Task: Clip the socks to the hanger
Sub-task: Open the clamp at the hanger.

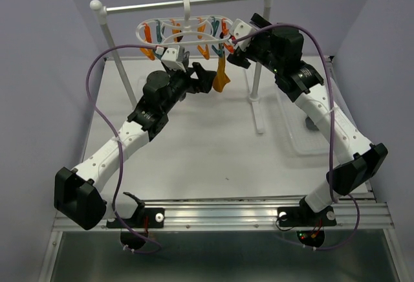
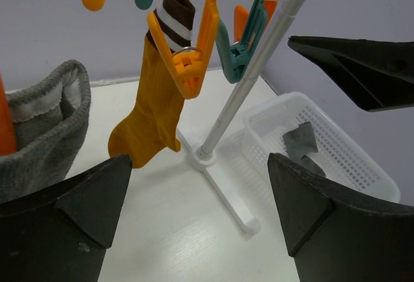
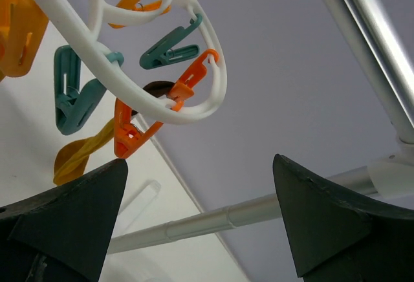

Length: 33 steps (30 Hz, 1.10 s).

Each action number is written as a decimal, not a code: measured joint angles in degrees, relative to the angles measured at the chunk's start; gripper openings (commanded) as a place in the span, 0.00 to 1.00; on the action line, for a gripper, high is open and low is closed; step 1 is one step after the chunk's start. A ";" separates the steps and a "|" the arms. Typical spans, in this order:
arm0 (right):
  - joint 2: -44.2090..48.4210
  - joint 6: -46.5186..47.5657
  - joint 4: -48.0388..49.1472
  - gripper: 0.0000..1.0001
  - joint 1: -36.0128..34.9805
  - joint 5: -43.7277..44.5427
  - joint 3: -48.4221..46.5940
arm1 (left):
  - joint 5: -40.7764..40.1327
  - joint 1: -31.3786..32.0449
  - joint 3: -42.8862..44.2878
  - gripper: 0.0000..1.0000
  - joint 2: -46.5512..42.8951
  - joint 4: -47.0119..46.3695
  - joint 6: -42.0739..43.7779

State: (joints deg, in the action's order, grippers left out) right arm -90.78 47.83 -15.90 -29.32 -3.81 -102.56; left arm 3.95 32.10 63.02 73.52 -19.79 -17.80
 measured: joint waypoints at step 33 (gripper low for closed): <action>2.56 1.60 5.05 0.99 0.00 -6.43 5.11 | -11.08 -6.78 0.55 0.99 -0.90 1.38 0.79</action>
State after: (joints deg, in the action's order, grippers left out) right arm -88.23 49.43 -10.85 -29.32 -10.24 -97.45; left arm -7.14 25.32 63.57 72.62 -18.41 -17.02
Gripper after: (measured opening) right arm 0.996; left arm 0.990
